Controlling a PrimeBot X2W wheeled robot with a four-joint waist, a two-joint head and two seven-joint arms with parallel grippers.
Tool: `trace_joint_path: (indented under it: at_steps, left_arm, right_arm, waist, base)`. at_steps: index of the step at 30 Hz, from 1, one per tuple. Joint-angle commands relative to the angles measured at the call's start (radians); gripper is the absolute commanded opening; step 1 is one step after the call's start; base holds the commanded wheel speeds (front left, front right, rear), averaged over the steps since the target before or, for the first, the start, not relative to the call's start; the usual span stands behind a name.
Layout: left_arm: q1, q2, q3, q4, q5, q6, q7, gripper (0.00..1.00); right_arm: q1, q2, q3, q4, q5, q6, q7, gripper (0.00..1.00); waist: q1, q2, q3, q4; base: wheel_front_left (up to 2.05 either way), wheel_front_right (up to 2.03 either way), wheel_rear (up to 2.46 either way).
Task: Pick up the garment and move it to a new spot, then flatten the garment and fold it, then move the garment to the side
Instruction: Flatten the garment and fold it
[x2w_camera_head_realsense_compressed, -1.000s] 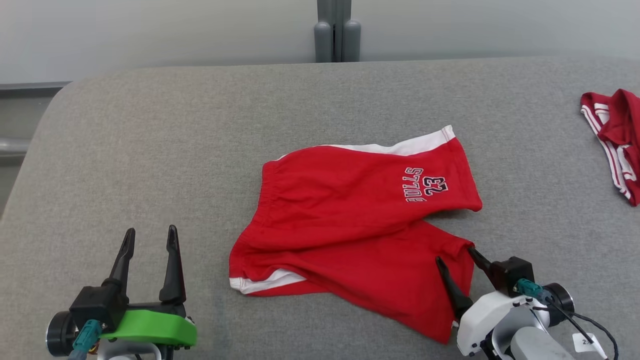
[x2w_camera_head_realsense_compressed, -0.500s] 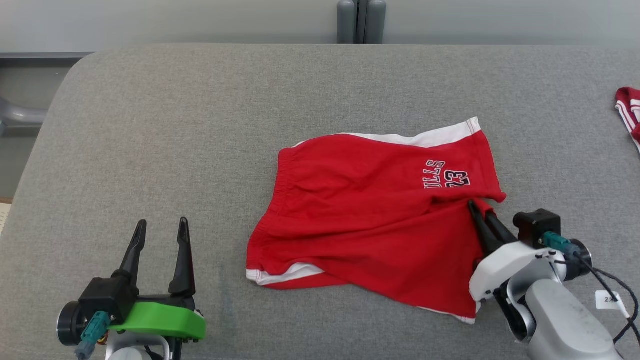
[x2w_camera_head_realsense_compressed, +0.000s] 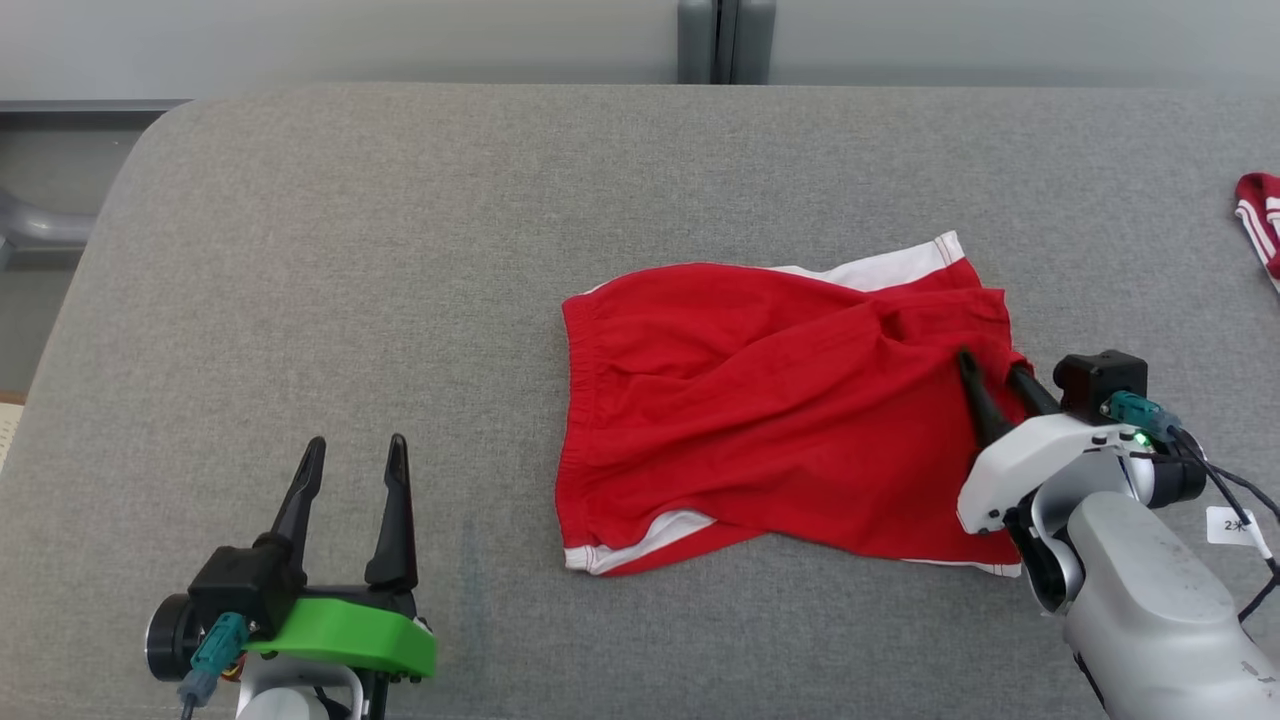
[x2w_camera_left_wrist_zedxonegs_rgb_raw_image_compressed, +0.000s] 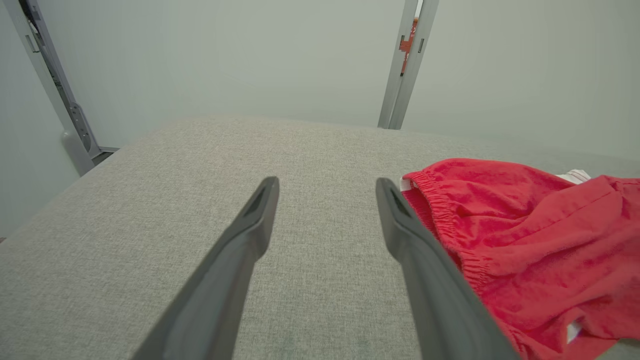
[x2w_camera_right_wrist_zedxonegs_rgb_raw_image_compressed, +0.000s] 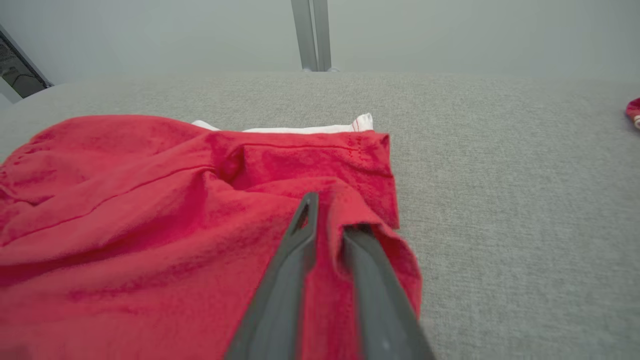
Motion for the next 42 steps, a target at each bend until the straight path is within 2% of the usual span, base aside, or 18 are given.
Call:
trace_joint_path:
  at_steps: [1, 9, 17, 25, 29, 35, 42]
  left_arm:
    - [-0.009, 0.001, 0.001, 0.002, 0.002, 0.005, 0.0, 1.0]
    - [0.018, 0.001, 0.016, 0.006, 0.011, 0.008, 0.0, 1.0]
    - [0.038, 0.001, 0.043, -0.001, 0.021, 0.003, 0.0, 1.0]
    - [0.053, 0.001, 0.062, -0.005, 0.023, 0.0, 0.0, 1.0]
    - [0.06, 0.001, 0.073, -0.008, 0.027, -0.002, 0.0, 1.0]
    - [0.073, 0.001, 0.09, -0.012, 0.031, -0.001, 0.0, 1.0]
    - [0.077, 0.001, 0.096, -0.007, 0.031, 0.001, 0.0, 1.0]
  right_arm:
    - [-0.004, 0.002, 0.004, -0.004, 0.011, 0.0, -0.003, 1.0]
    - [0.137, -0.015, -0.018, -0.148, -0.006, 0.0, -0.003, 1.0]
    - [0.286, -0.021, -0.099, -0.346, -0.045, 0.0, -0.003, 1.0]
    - [0.417, 0.02, -0.199, -0.573, -0.095, 0.0, -0.003, 1.0]
    - [0.473, 0.036, -0.213, -0.665, -0.126, 0.0, -0.003, 1.0]
    - [0.526, 0.047, -0.195, -0.74, -0.157, 0.0, -0.003, 1.0]
    - [0.541, 0.057, -0.163, -0.753, -0.182, 0.0, -0.003, 1.0]
  waist:
    - [-0.0001, -0.0001, -0.006, -0.008]
    - [-0.0001, -0.0001, -0.046, -0.064]
    - [-0.0001, -0.0001, -0.071, -0.119]
    - [-0.0001, -0.0001, -0.088, -0.148]
    - [-0.0001, -0.0001, -0.098, -0.154]
    - [-0.0001, -0.0001, -0.114, -0.158]
    - [-0.0001, -0.0001, -0.125, -0.149]
  base:
    - [0.0, 0.0, 0.0]
    - [0.0, 0.0, 0.0]
    - [0.0, 0.0, 0.0]
    - [0.0, 0.0, 0.0]
    - [0.0, 0.0, 0.0]
    - [0.0, 0.0, 0.0]
    - [0.0, 0.0, 0.0]
